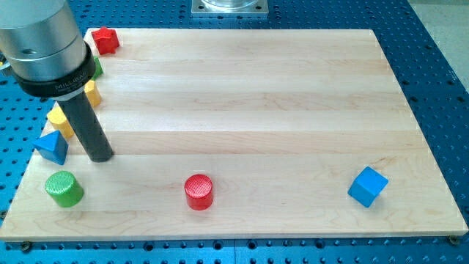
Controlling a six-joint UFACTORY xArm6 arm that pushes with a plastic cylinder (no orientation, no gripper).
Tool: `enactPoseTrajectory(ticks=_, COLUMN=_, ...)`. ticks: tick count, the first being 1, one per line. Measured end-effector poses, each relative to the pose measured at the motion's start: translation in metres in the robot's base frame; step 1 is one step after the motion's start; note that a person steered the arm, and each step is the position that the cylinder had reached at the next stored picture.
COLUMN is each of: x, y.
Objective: Slightly move the green circle to the left
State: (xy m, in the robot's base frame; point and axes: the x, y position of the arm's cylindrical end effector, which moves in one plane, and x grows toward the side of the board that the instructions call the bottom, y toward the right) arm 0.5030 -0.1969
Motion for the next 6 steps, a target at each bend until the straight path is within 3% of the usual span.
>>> enactPoseTrajectory(ticks=4, x=0.017, y=-0.004)
enactPoseTrajectory(ticks=6, x=0.053, y=-0.021)
